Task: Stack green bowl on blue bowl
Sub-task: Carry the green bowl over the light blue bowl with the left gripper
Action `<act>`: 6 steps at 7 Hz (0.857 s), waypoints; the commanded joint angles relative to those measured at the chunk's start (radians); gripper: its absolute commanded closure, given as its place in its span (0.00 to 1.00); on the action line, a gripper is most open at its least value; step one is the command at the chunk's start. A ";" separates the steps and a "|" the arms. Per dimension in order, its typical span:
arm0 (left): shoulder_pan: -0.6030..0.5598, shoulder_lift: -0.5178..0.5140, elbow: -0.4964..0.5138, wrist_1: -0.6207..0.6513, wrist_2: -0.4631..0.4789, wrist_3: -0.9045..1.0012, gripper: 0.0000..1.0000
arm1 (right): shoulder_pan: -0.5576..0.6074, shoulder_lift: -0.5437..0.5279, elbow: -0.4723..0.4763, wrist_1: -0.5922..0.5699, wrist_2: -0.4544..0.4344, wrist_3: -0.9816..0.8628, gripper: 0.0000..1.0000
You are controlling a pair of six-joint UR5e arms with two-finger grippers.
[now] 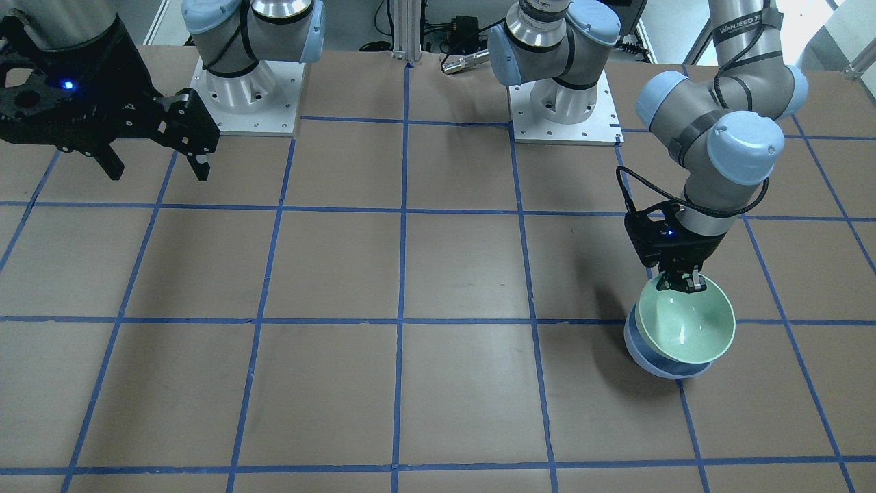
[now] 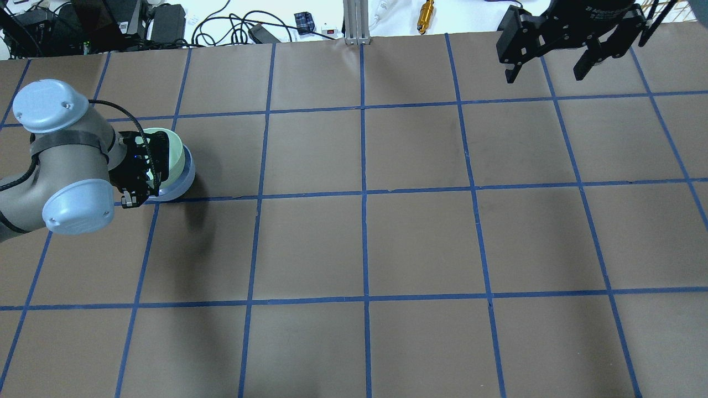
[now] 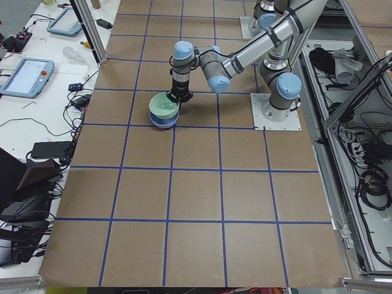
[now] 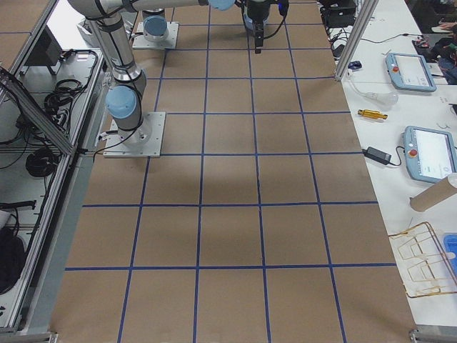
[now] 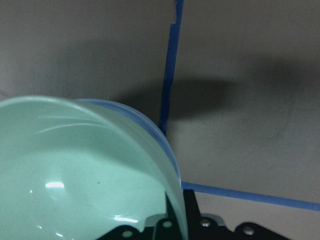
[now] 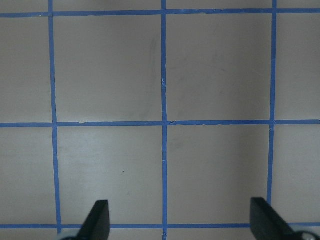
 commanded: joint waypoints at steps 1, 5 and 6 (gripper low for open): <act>0.015 -0.014 -0.004 0.031 -0.006 0.007 1.00 | 0.000 0.001 0.000 0.000 0.000 0.000 0.00; 0.015 -0.013 0.042 0.003 -0.099 -0.097 0.00 | 0.000 0.001 0.000 0.000 0.000 0.000 0.00; 0.011 0.021 0.077 -0.080 -0.099 -0.110 0.00 | 0.000 -0.001 0.000 0.000 0.000 0.000 0.00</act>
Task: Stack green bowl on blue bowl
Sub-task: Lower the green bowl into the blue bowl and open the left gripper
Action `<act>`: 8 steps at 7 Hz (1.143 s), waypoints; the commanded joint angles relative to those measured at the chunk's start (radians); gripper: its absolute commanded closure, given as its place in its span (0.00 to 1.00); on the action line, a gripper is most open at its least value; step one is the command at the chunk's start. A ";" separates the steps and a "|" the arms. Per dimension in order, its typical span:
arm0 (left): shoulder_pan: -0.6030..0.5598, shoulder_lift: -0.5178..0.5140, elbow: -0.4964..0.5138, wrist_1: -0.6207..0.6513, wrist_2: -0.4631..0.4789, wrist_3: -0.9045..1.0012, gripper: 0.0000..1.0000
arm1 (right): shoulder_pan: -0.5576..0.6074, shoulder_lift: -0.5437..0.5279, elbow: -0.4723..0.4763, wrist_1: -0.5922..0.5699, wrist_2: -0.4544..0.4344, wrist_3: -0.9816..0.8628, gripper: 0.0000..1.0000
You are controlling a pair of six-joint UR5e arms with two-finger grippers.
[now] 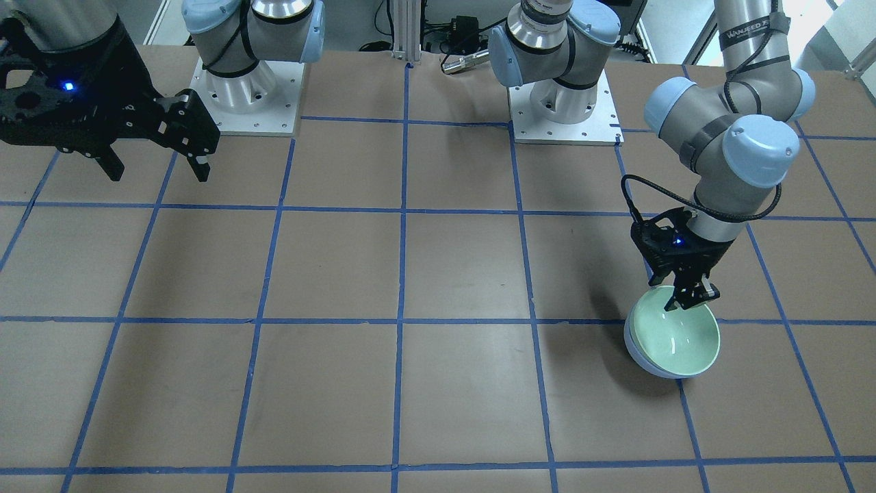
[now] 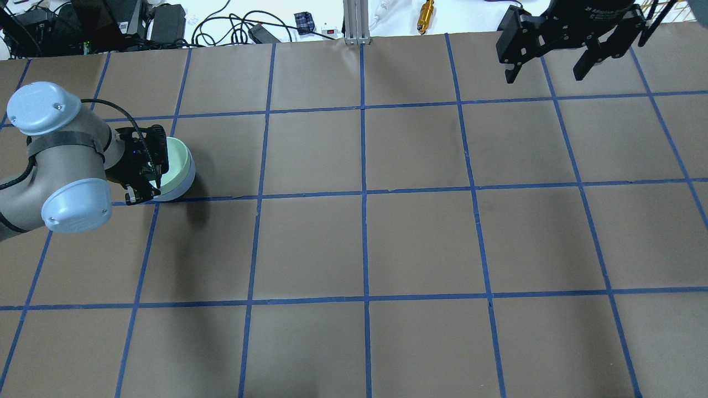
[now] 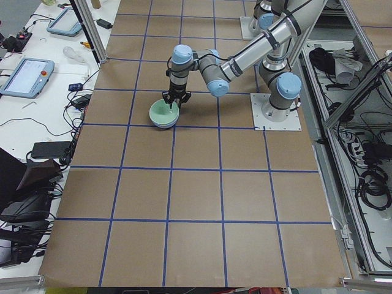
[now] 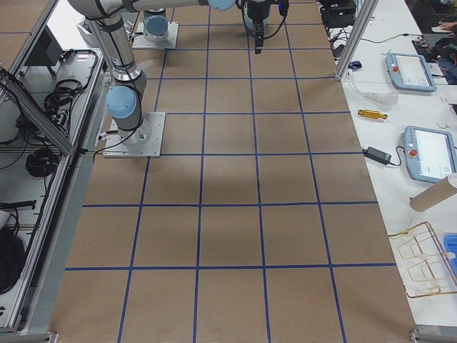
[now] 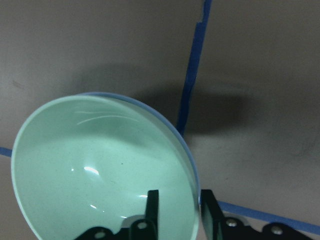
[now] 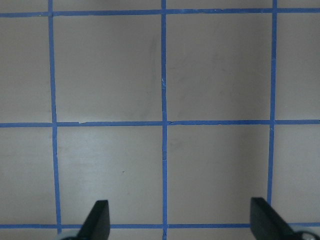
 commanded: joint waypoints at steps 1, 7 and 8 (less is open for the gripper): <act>-0.005 0.069 0.096 -0.171 -0.007 -0.084 0.00 | 0.000 0.000 0.000 0.000 0.000 0.000 0.00; -0.179 0.221 0.431 -0.787 -0.064 -1.047 0.00 | 0.000 -0.001 0.000 0.000 0.002 0.000 0.00; -0.245 0.206 0.451 -0.789 -0.062 -1.224 0.00 | 0.000 0.000 0.000 0.000 0.000 0.000 0.00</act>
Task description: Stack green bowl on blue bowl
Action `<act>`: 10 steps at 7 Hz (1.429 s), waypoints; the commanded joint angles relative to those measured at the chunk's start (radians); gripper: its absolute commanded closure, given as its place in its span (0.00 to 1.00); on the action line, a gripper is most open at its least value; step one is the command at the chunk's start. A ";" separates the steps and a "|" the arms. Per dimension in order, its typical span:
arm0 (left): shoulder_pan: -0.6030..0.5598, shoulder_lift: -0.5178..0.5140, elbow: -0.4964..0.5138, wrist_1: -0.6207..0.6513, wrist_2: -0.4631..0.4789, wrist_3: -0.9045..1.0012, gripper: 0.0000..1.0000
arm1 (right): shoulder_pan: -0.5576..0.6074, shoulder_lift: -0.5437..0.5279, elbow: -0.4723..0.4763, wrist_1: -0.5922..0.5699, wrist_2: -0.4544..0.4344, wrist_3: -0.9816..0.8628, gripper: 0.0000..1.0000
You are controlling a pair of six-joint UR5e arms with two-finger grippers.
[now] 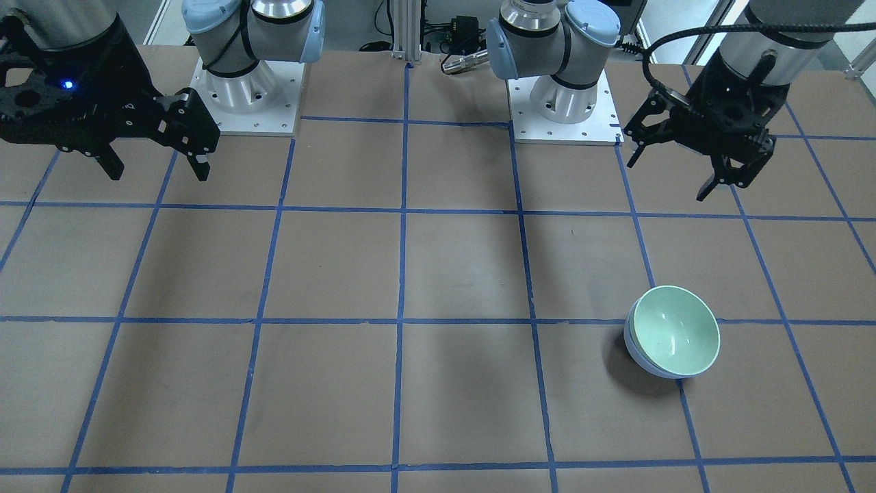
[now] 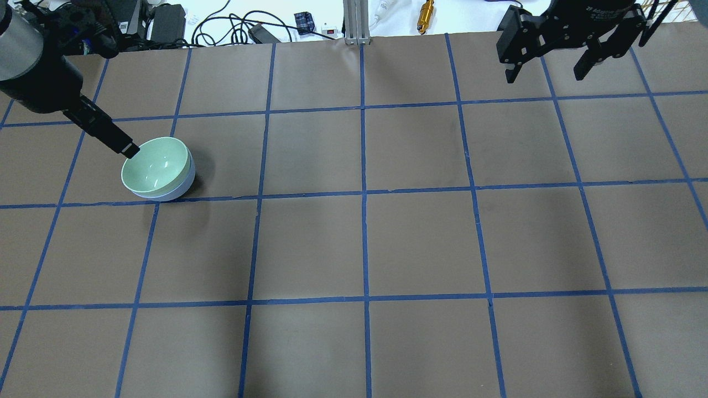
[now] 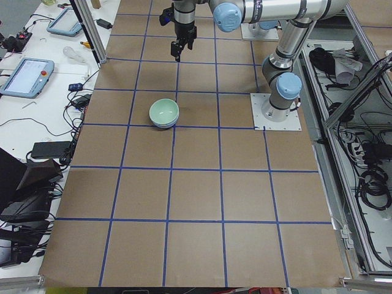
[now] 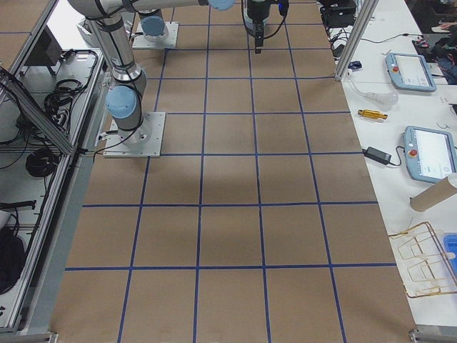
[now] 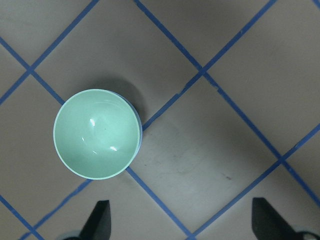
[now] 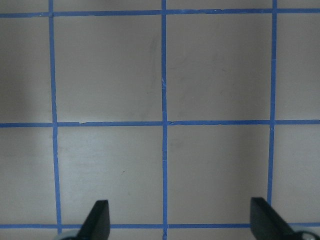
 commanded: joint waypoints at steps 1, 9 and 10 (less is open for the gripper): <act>-0.120 -0.017 0.029 -0.014 -0.001 -0.384 0.00 | 0.000 0.000 0.000 0.000 -0.001 0.000 0.00; -0.194 -0.094 0.100 0.016 0.051 -0.658 0.00 | 0.000 0.001 0.000 0.000 -0.001 0.000 0.00; -0.191 -0.097 0.100 0.015 0.048 -0.657 0.00 | 0.000 0.001 0.000 0.000 -0.001 0.000 0.00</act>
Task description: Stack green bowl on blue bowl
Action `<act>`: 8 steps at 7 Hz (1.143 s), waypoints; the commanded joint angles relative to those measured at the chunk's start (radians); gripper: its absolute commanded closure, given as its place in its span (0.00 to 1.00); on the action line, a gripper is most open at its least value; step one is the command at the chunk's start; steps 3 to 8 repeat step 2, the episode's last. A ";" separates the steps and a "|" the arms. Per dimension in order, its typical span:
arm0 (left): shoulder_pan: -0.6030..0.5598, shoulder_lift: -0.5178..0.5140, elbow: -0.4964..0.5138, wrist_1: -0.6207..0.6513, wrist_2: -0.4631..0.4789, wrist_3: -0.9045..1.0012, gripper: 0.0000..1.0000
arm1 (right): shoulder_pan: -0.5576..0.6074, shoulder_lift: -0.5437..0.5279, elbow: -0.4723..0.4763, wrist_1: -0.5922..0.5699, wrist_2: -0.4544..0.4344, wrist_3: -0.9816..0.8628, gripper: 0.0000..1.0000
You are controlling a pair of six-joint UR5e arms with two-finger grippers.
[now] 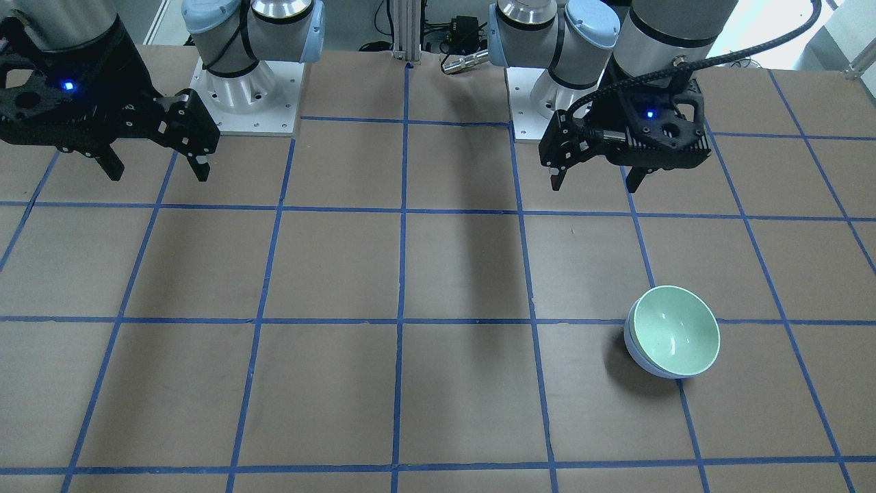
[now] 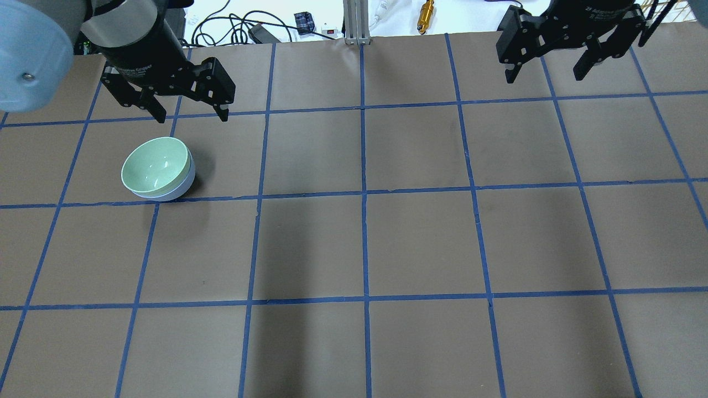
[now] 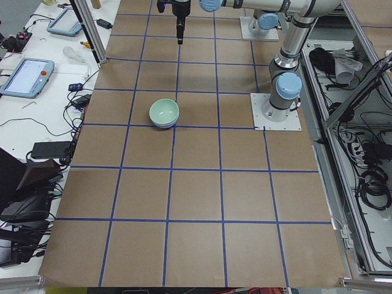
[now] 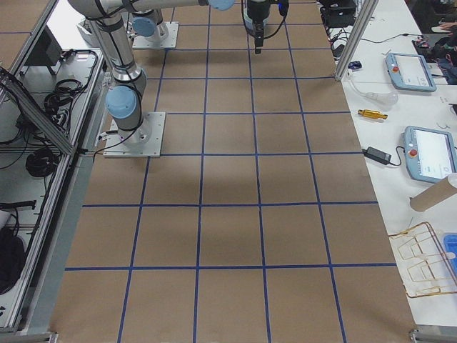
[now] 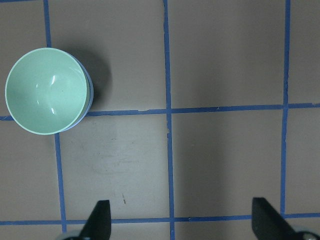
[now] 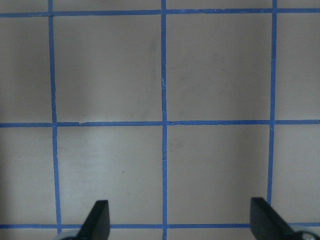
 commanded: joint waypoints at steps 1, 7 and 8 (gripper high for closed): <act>0.004 -0.006 0.007 -0.003 -0.010 0.001 0.00 | 0.000 0.000 0.000 0.000 0.000 0.000 0.00; 0.004 -0.005 0.007 -0.002 -0.012 0.006 0.00 | 0.000 0.000 0.000 0.000 0.000 0.000 0.00; 0.004 -0.005 0.007 -0.002 -0.012 0.006 0.00 | 0.000 0.000 0.000 0.000 0.000 0.000 0.00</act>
